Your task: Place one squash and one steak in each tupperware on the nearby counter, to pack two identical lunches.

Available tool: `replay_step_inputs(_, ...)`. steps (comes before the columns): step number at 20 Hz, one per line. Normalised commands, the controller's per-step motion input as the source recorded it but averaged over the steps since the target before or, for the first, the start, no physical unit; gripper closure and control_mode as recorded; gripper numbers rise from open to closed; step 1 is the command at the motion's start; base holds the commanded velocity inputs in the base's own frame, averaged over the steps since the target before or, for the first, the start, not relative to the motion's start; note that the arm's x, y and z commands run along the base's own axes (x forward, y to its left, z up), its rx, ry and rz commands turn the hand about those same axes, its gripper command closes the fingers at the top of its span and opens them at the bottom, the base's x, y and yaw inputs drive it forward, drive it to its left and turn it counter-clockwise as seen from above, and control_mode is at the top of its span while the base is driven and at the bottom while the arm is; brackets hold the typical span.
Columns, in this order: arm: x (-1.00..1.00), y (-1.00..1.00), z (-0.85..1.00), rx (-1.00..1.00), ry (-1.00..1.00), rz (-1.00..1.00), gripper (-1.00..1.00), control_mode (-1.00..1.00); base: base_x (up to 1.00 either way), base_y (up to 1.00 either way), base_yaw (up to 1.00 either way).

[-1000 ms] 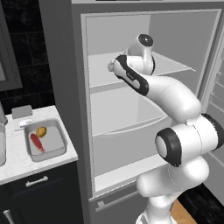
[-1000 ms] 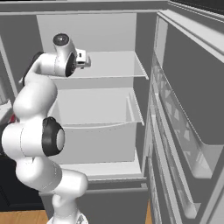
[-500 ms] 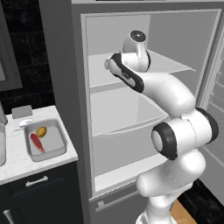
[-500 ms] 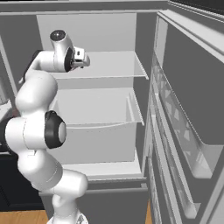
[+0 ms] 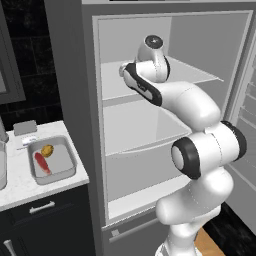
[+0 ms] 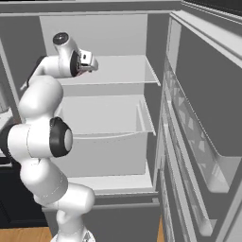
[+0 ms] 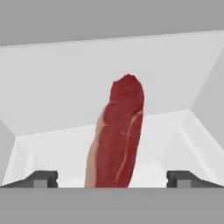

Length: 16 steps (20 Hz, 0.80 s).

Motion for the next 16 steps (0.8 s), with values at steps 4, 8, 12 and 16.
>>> replay_step_inputs(4, 0.23, 0.00, -0.19, 0.00, -0.07, -0.07, -1.00, -1.00, 0.00, 0.00, 0.00)
replay_step_inputs(8, 0.22, 0.00, -0.14, 0.00, 0.00, -0.05, -1.00, -1.00, 0.00, 0.00, 0.00)
replay_step_inputs(12, 0.41, 0.00, -0.12, 0.00, 0.00, -0.07, -1.00, -1.00, 0.00, 0.00, 0.00)
replay_step_inputs(16, 0.01, -0.03, -0.17, 0.00, 0.00, -0.04, -1.00, -1.00, 0.00, 0.00, 0.00)
